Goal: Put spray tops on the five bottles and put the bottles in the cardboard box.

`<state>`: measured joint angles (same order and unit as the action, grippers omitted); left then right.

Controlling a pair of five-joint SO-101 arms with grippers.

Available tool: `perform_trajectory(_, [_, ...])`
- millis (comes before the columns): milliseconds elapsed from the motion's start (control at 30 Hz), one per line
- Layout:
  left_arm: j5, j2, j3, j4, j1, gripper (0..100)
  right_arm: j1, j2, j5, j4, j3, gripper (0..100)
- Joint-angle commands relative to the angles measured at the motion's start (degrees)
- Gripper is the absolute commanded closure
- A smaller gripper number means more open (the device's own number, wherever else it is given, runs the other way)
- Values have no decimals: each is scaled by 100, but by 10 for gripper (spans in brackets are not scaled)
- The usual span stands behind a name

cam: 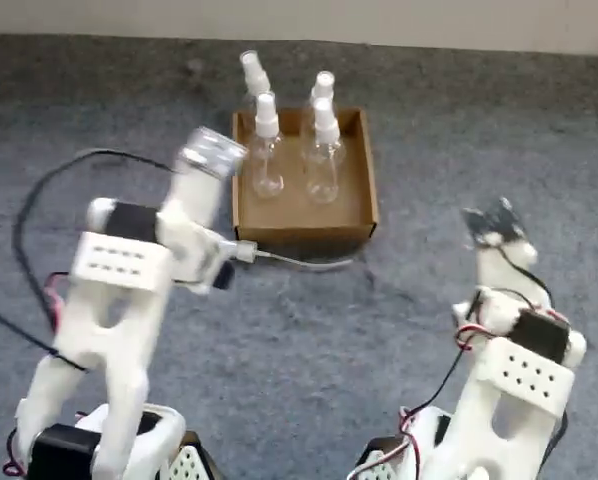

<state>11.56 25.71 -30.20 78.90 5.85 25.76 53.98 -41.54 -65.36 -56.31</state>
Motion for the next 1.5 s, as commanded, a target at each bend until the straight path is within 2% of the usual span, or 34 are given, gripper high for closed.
perform_trajectory(0, [-273, 57, -365, -747, 356, 775, 637, 92, -369, 1138, -796, 995])
perform_trajectory(167, [-396, 22, -1086, -2127, 374, 775, 752, 84, -325, 1174, -919, 995])
perform_trajectory(267, [-404, 22, -1420, -2804, 391, 775, 681, -119, 202, 1156, -576, 995])
perform_trajectory(433, [-404, 13, -1701, -3534, 400, 775, 567, -1745, 659, 664, 796, 995])
perform_trajectory(567, [-396, 13, -1701, -3727, 400, 775, 505, -3143, 738, 708, 1965, 995])
perform_trajectory(767, [-378, -4, -1736, -3798, 453, 775, 321, -4532, 229, 716, 2923, 985])
perform_trajectory(933, [-378, -4, -1736, -3789, 330, 775, 338, -5253, -167, 673, 3037, 824])
perform_trajectory(1133, [-369, -4, -1798, -3771, 277, 775, 374, -5411, -281, 426, 3064, 661])
perform_trajectory(1267, [-88, -4, -2035, -3807, 303, 775, 374, -5314, -255, -374, 3090, 649])
perform_trajectory(1400, [-88, -4, -2062, -3807, 251, 775, 330, -5077, -202, -435, 3090, 649])
perform_trajectory(1467, [-88, -4, -2070, -3815, 295, 775, 321, -4919, 79, -418, 3152, 649])
